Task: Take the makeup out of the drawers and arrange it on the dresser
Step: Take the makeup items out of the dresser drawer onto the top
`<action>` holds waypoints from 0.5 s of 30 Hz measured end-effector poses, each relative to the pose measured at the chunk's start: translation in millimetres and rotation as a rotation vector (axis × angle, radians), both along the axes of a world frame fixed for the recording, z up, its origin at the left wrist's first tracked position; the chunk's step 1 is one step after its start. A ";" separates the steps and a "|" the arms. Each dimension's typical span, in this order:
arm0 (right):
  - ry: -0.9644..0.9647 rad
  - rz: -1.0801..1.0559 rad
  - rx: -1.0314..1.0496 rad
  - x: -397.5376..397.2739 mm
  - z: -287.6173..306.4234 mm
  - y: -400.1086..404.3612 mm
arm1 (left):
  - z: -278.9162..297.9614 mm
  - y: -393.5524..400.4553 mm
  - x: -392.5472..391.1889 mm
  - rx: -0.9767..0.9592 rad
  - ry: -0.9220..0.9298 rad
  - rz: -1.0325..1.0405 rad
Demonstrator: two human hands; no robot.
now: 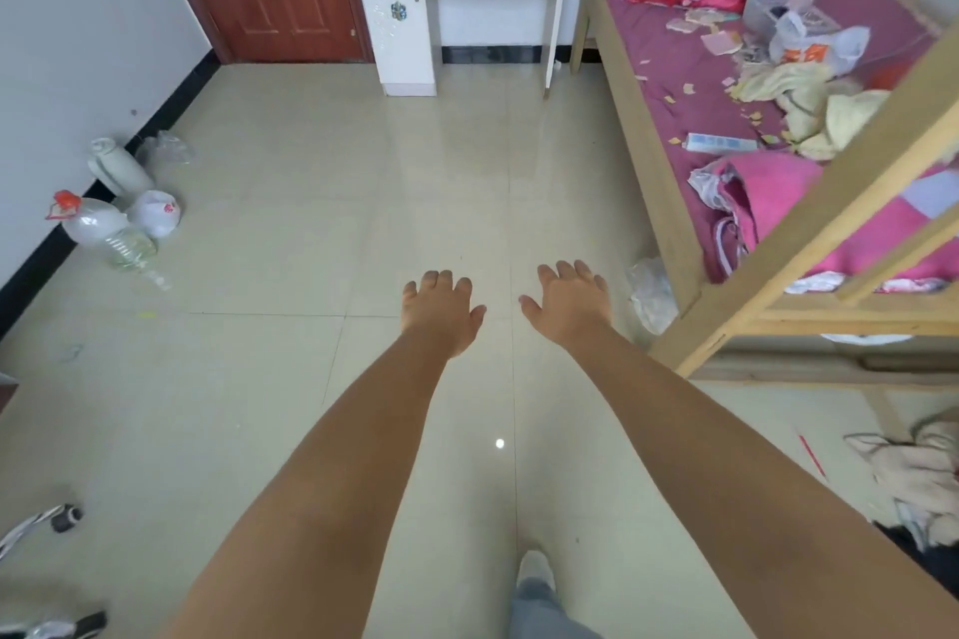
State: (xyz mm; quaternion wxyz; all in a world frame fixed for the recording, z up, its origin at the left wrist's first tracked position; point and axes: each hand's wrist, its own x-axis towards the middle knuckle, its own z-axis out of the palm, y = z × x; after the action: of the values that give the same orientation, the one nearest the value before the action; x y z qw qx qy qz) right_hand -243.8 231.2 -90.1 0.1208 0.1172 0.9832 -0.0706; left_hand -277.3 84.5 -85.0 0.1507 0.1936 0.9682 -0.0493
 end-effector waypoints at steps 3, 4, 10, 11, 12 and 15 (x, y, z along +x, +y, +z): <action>0.009 0.044 0.007 -82.2 8.5 6.5 | 8.1 6.8 -74.6 0.015 0.022 0.032; 0.020 0.061 0.007 -111.4 10.4 7.1 | 9.5 6.5 -101.0 0.022 0.034 0.052; 0.120 0.124 0.034 -307.8 27.6 14.0 | 24.1 0.7 -292.6 -0.020 0.107 0.098; 0.136 0.120 0.041 -336.6 33.6 17.0 | 30.0 0.6 -323.5 -0.022 0.126 0.096; 0.155 0.112 0.048 -371.8 40.9 20.5 | 37.8 1.5 -360.8 -0.019 0.145 0.089; 0.218 0.089 0.069 -471.3 67.7 29.7 | 64.9 9.2 -464.9 -0.010 0.199 0.058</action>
State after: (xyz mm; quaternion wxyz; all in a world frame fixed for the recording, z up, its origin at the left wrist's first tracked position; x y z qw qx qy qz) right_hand -715.1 260.8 -22.4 0.0120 0.0692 0.9966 -0.0436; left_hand -742.2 93.6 -20.1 0.0562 0.1588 0.9833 -0.0685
